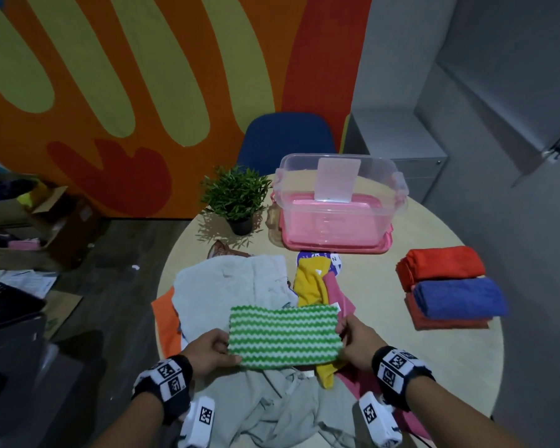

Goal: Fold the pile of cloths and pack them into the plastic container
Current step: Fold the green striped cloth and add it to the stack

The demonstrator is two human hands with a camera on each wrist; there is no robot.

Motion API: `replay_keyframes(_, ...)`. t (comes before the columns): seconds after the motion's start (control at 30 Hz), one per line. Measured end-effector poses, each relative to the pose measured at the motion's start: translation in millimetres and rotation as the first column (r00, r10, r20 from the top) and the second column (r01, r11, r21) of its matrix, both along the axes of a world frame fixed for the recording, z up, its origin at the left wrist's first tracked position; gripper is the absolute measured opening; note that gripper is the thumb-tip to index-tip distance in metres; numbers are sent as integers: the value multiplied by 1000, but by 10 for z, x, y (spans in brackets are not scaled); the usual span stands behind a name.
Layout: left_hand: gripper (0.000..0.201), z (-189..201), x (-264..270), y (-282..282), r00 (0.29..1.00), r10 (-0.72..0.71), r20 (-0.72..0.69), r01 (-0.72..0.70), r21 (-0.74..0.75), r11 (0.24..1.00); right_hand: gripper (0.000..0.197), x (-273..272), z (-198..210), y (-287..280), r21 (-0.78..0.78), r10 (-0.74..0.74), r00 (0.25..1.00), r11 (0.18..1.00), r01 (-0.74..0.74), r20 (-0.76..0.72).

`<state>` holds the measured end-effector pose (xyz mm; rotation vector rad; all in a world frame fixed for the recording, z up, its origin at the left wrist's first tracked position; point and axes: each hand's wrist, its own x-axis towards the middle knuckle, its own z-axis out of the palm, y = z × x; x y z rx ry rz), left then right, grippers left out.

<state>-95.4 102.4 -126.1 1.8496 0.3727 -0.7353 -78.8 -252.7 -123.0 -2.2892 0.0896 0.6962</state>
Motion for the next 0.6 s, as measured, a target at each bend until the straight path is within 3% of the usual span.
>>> replay_keyframes(0.1,39,-35,-79,-23,999,2,35,2,-123,992,38,-20,-77,2,33,-51,997,998,53,-56)
replay_keyframes(0.2,27,-37,-112,-45,998,30,55,-20,-175,984,29,-39,-151,15,93,-129,989,986,135,-70)
replay_keyframes(0.33,19,-71,-157,-37,998,62,31,-54,-206,977,19,-93,-240,-61,83,-97,992,991,104,-84)
replay_keyframes(0.4,28,-118,-191,-39,998,53,30,-45,-216,975,27,-111,-276,-106,185,-107,984,974,133,-142)
replay_keyframes(0.5,64,-210,-222,-21,998,64,20,-57,-245,968,28,-111,-299,-109,216,-84,982,969,120,-167)
replay_keyframes(0.6,71,-269,-228,22,997,70,17,-64,-222,973,24,-103,-297,-27,214,-43,990,974,72,-137)
